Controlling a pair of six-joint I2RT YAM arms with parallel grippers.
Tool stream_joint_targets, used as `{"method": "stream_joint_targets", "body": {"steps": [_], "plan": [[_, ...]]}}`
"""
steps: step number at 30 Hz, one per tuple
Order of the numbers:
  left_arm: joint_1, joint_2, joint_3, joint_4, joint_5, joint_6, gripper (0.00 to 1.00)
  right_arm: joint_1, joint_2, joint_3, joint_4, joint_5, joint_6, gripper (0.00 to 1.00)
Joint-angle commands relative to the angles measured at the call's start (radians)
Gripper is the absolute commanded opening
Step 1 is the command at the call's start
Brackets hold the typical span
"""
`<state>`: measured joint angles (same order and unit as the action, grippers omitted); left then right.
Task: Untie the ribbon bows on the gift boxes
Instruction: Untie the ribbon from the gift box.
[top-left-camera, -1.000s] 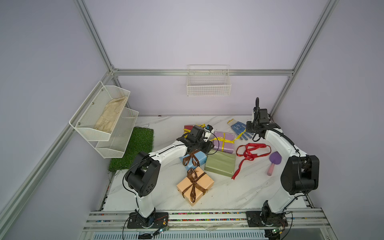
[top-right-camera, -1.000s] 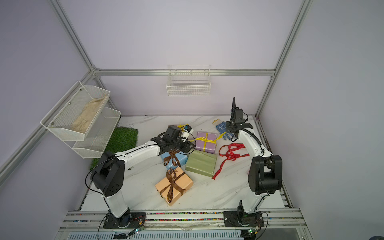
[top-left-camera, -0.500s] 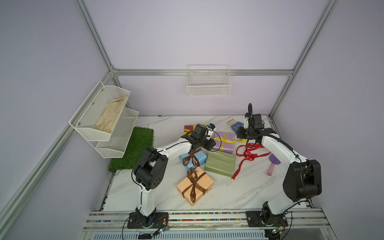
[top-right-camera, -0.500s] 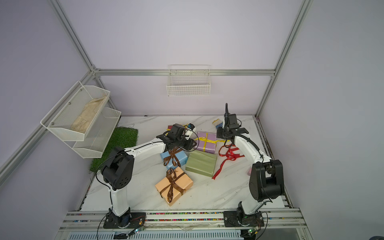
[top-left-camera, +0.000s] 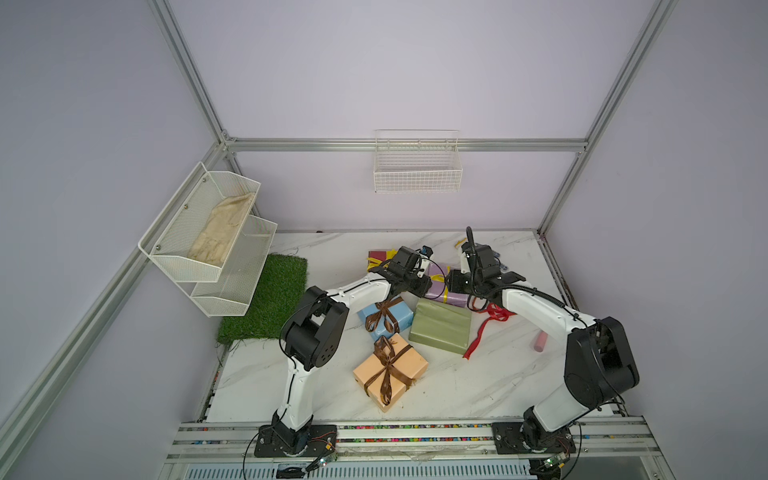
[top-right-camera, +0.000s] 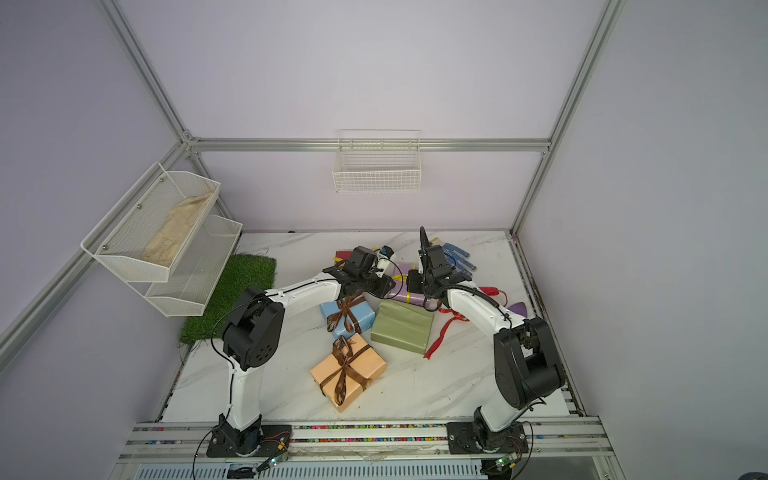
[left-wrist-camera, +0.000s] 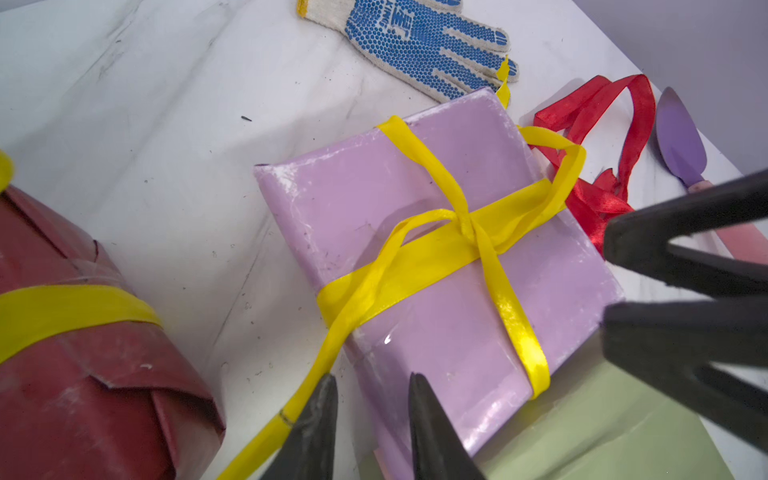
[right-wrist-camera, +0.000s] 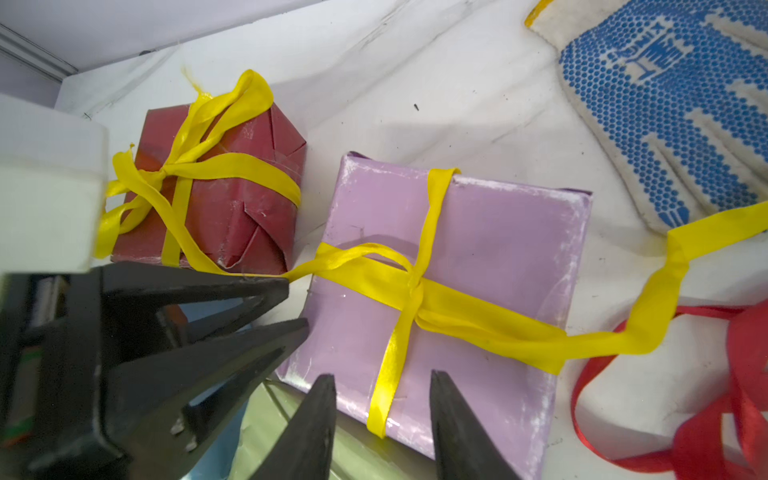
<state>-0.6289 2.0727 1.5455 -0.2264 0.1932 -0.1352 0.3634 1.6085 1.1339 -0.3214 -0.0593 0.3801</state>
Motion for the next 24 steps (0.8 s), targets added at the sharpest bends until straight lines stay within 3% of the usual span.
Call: {"method": "stream_joint_targets", "body": {"steps": [1, 15, 24], "plan": [[0.001, 0.018, 0.065, 0.017, -0.012, 0.002, 0.3, 0.011, 0.019, -0.025, 0.065, 0.002, 0.035, 0.39], [0.001, 0.035, 0.044, 0.029, -0.005, -0.041, 0.3, 0.015, 0.111, -0.036, 0.125, 0.03, 0.049, 0.34], [0.0, 0.049, 0.016, 0.056, 0.012, -0.072, 0.29, 0.014, 0.15, -0.02, 0.138, 0.014, 0.021, 0.18]]}}
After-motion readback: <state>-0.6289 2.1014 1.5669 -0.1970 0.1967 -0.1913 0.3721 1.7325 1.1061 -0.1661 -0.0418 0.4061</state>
